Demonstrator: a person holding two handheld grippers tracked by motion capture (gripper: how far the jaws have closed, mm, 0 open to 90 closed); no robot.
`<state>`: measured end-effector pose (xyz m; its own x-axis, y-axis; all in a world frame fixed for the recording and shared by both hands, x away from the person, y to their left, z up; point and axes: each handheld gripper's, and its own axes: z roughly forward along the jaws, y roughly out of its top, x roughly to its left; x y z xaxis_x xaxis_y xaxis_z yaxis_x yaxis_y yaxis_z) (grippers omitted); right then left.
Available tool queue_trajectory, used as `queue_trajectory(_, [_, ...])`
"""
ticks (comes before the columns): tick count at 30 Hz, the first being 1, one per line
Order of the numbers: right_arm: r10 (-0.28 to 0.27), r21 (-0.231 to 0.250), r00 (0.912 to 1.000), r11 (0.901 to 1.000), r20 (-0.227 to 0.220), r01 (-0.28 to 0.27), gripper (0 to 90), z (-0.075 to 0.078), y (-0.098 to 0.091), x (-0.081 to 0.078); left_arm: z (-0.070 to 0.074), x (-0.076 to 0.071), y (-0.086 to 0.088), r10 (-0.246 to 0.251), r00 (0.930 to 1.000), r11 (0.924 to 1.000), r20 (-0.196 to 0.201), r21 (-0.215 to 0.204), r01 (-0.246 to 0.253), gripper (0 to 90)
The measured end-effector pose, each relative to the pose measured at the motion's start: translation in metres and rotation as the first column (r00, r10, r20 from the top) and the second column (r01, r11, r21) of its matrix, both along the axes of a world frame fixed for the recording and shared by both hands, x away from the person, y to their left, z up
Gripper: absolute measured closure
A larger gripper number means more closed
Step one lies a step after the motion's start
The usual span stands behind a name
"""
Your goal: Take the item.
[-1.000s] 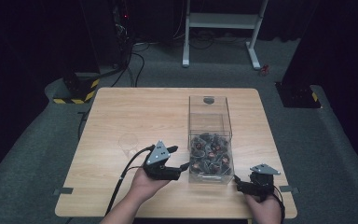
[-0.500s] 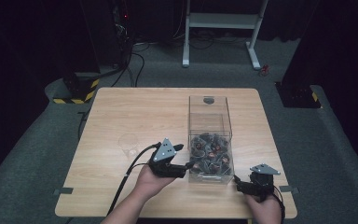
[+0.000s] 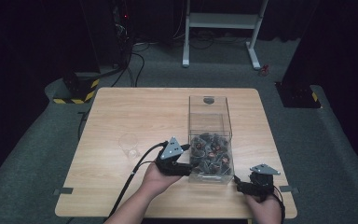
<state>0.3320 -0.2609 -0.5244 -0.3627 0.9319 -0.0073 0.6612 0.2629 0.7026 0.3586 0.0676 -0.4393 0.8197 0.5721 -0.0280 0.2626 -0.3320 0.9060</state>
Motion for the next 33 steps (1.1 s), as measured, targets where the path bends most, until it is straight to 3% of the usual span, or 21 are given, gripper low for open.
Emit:
queue_trajectory(7, [0.001, 0.001, 1.0000, 1.0000, -0.001, -0.001, 11.7, 0.000, 0.000, 0.000, -0.001, 0.004, -0.006, 0.012, 0.9999, 0.9997, 0.006, 0.023, -0.012, 37.6])
queue_trajectory(33, [0.011, -0.001, 0.9999, 0.9999, 0.000, -0.011, 11.8, 0.000, 0.000, 0.000, -0.006, 0.006, -0.014, -0.009, 0.9990, 0.9981, 0.043, 0.062, 0.007, 87.7])
